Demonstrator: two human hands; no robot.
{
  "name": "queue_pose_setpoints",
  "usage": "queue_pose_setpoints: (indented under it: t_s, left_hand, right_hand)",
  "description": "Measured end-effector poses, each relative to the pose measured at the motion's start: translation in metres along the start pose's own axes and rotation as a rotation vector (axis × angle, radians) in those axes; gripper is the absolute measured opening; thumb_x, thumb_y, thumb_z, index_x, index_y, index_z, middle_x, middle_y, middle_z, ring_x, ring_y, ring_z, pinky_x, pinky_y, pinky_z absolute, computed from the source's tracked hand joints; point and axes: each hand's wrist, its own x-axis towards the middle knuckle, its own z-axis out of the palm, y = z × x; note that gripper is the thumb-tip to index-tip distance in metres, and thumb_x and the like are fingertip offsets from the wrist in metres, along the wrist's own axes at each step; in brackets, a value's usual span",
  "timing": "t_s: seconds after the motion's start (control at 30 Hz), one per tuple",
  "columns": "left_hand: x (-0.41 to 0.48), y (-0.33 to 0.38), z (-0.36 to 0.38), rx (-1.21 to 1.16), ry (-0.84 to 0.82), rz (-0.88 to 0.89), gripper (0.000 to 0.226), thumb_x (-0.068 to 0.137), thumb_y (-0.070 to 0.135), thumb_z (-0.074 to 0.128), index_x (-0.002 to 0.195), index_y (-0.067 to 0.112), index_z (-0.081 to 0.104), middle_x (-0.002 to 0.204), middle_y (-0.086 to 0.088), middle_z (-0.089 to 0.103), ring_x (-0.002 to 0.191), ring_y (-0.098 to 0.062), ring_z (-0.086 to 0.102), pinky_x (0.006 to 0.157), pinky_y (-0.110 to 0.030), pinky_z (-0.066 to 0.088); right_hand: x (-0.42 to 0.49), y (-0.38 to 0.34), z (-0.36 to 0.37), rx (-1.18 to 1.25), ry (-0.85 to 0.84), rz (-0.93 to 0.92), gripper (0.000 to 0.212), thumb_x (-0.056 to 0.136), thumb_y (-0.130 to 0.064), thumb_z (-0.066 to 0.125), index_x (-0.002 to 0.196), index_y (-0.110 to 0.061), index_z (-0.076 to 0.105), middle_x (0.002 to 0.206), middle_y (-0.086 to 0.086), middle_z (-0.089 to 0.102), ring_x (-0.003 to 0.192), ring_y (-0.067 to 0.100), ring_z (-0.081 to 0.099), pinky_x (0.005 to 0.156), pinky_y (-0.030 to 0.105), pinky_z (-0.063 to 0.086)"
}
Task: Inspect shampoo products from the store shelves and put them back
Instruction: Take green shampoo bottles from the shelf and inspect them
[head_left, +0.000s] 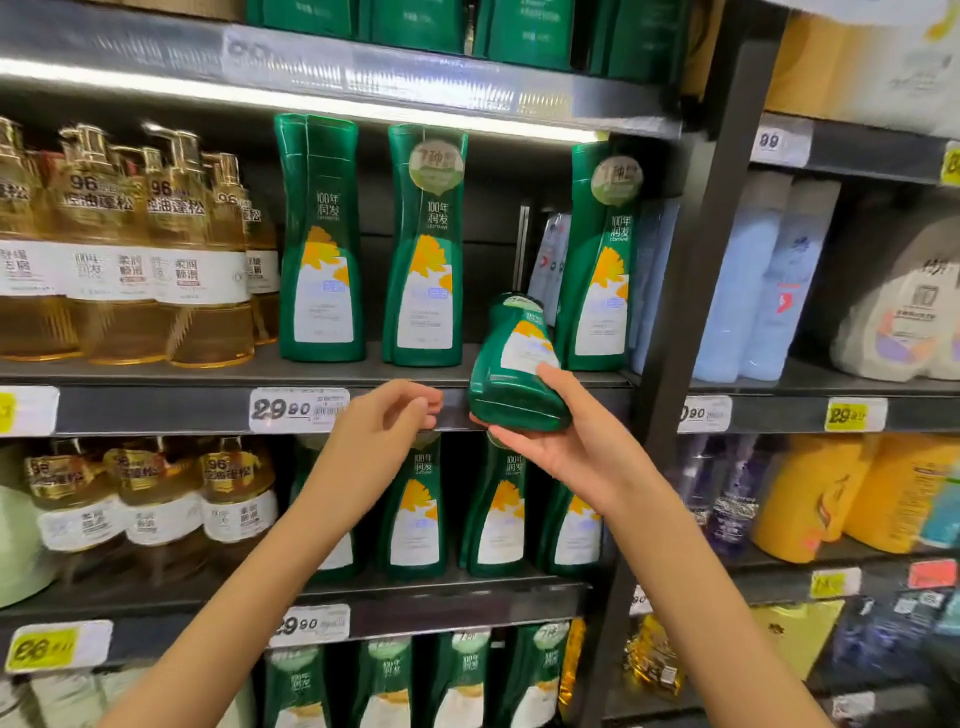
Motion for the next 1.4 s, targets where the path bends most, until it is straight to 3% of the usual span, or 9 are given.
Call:
queue_pose_setpoints:
  t_s: [0.13, 0.27, 0.37, 0.6, 0.73, 0.93, 1.1, 1.3, 1.4]
  left_hand:
    - [-0.017, -0.012, 0.012, -0.130, -0.045, -0.075, 0.023, 0.098, 0.019, 0.039, 0.092, 0.028, 0.060, 0.100, 0.004, 0.067, 0.085, -0.001, 0.065, 0.081, -0.024, 0.050]
    - [-0.058, -0.023, 0.040, -0.413, -0.175, -0.301, 0.022, 0.090, 0.044, 0.043, 0.092, 0.033, 0.062, 0.097, 0.005, 0.069, 0.082, -0.001, 0.067, 0.069, -0.023, 0.055]
    - [-0.101, -0.033, 0.058, -0.437, -0.203, -0.307, 0.040, 0.064, 0.064, 0.051, 0.102, 0.051, 0.054, 0.109, 0.020, 0.065, 0.097, 0.001, 0.064, 0.080, -0.026, 0.054]
    - [-0.167, -0.034, 0.062, -0.445, -0.053, -0.334, 0.045, 0.070, 0.050, 0.059, 0.114, 0.044, 0.050, 0.107, 0.027, 0.064, 0.102, 0.003, 0.061, 0.084, -0.022, 0.052]
    - [-0.188, -0.032, 0.061, -0.393, -0.069, -0.327, 0.045, 0.077, 0.047, 0.060, 0.121, 0.042, 0.051, 0.116, 0.027, 0.061, 0.109, 0.006, 0.056, 0.085, -0.008, 0.045]
    - [-0.210, -0.047, 0.057, -0.728, -0.147, -0.586, 0.035, 0.070, 0.035, 0.066, 0.105, 0.038, 0.068, 0.114, 0.008, 0.068, 0.107, -0.009, 0.063, 0.084, -0.026, 0.054]
    - [-0.213, -0.056, 0.059, -0.215, -0.138, -0.496, 0.030, 0.085, 0.041, 0.050, 0.114, 0.040, 0.042, 0.116, 0.013, 0.058, 0.100, 0.009, 0.056, 0.079, -0.007, 0.046]
    - [-0.220, -0.056, 0.081, 0.168, -0.188, -0.384, 0.106, 0.064, 0.074, 0.051, 0.148, 0.032, 0.002, 0.143, 0.014, 0.025, 0.133, 0.001, 0.025, 0.106, -0.022, 0.032]
    - [-0.224, -0.055, 0.088, 0.074, -0.072, -0.310, 0.087, 0.072, 0.054, 0.060, 0.145, 0.033, 0.018, 0.134, 0.017, 0.038, 0.126, 0.005, 0.034, 0.098, -0.012, 0.034]
  right_hand:
    - [-0.017, 0.033, -0.017, 0.002, -0.094, -0.090, 0.027, 0.073, -0.021, 0.063, 0.095, -0.007, 0.071, 0.098, 0.013, 0.073, 0.090, 0.025, 0.071, 0.074, 0.038, 0.059]
    - [-0.041, 0.068, -0.036, -0.081, -0.217, -0.049, 0.048, 0.084, -0.024, 0.062, 0.126, -0.004, 0.054, 0.119, 0.014, 0.066, 0.106, 0.028, 0.066, 0.080, 0.039, 0.057]
    - [-0.054, 0.084, -0.043, -0.226, -0.198, 0.007, 0.058, 0.083, -0.035, 0.065, 0.135, -0.015, 0.048, 0.125, 0.006, 0.064, 0.113, 0.024, 0.062, 0.089, 0.037, 0.055]
    - [-0.084, 0.119, -0.048, -0.236, -0.167, 0.099, 0.049, 0.088, -0.038, 0.059, 0.133, -0.021, 0.052, 0.129, 0.003, 0.062, 0.116, 0.020, 0.061, 0.091, 0.032, 0.053]
    - [-0.086, 0.118, -0.047, -0.218, -0.173, 0.124, 0.025, 0.079, -0.048, 0.049, 0.083, -0.048, 0.074, 0.094, -0.025, 0.071, 0.090, -0.008, 0.066, 0.071, 0.013, 0.053]
    - [-0.099, 0.136, -0.064, 0.012, -0.116, 0.146, 0.036, 0.080, -0.039, 0.056, 0.103, -0.018, 0.073, 0.109, 0.004, 0.072, 0.101, 0.018, 0.068, 0.079, 0.029, 0.056]
    - [-0.101, 0.144, -0.066, 0.015, -0.042, 0.162, 0.045, 0.078, -0.035, 0.052, 0.115, -0.011, 0.063, 0.110, 0.009, 0.070, 0.102, 0.023, 0.065, 0.088, 0.036, 0.053]
    - [-0.101, 0.152, -0.057, -0.185, -0.043, 0.071, 0.042, 0.082, -0.035, 0.057, 0.120, -0.017, 0.058, 0.109, 0.004, 0.070, 0.101, 0.017, 0.067, 0.084, 0.028, 0.056]
    - [-0.101, 0.161, -0.049, -0.274, -0.035, 0.076, 0.051, 0.080, -0.046, 0.057, 0.123, -0.020, 0.058, 0.114, 0.004, 0.068, 0.106, 0.018, 0.065, 0.090, 0.031, 0.053]
